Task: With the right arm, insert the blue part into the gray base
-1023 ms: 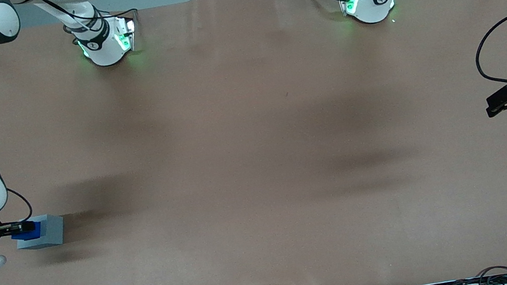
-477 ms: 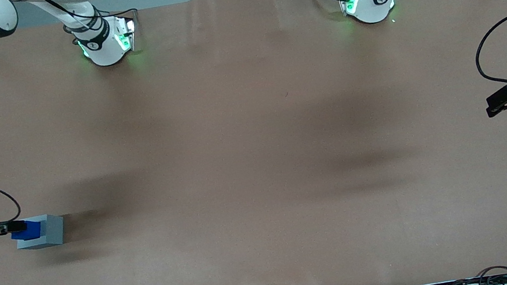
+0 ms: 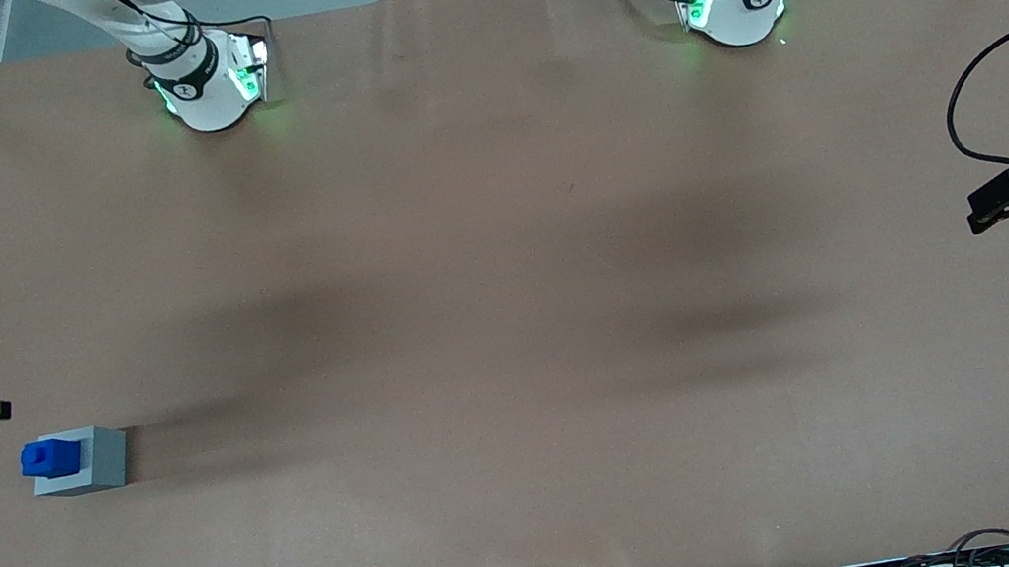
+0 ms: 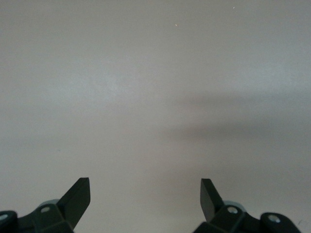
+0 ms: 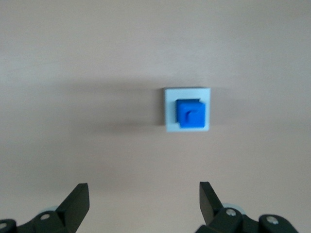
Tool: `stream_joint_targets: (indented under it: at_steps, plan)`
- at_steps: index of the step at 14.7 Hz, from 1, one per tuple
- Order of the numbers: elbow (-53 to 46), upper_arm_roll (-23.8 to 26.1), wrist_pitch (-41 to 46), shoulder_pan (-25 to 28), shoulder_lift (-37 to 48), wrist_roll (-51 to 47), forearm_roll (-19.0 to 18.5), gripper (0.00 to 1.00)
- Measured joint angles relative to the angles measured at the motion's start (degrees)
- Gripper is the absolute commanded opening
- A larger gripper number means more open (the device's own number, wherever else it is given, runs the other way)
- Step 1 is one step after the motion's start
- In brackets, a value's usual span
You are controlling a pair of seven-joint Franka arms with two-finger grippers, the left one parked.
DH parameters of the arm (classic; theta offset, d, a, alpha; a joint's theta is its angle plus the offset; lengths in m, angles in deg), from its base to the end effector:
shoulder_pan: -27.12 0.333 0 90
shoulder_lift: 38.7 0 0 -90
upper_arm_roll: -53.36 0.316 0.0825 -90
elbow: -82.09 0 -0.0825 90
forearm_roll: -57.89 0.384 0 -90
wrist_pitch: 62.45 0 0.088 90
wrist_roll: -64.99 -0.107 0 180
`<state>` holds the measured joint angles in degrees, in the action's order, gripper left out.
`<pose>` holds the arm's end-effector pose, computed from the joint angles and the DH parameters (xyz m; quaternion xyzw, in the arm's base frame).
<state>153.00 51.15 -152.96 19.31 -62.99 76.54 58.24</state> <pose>0.6647 -0.1114 0.5208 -0.9991 -0.0146 0.0410 0.0028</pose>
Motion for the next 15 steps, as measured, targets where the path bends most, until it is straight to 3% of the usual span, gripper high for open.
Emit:
stream_joint_targets:
  at_steps: [15]
  plan:
    - [27.1,0.17,-0.64,3.83,30.66,-2.23,0.72,1.0]
